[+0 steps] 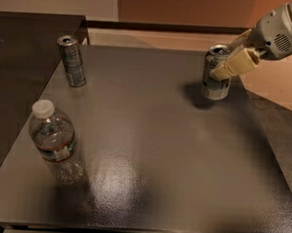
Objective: Knock 7up can over
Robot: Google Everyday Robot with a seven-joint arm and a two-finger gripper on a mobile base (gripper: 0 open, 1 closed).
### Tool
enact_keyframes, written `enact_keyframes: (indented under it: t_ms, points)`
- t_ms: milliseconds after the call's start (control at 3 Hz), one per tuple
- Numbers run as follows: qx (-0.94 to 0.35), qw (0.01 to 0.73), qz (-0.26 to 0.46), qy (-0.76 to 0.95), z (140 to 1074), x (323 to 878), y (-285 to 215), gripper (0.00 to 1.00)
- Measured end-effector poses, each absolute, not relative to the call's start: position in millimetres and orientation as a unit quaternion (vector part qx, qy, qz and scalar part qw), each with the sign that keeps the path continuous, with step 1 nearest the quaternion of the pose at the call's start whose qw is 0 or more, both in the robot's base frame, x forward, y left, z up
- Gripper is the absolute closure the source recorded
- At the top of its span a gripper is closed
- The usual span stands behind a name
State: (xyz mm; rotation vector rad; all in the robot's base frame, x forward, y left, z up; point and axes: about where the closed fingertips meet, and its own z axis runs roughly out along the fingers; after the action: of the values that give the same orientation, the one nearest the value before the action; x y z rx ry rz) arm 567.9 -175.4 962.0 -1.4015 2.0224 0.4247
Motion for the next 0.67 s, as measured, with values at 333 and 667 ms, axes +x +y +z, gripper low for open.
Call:
enact_keyframes:
  t_ms: [333, 667]
  points:
    - [-0.589, 0.257, 0.122, 0.757, 956.9, 554.1, -169.6, 1.00]
    - [-0.630, 0.211, 0.083, 0.743, 943.2, 545.2, -162.0, 1.00]
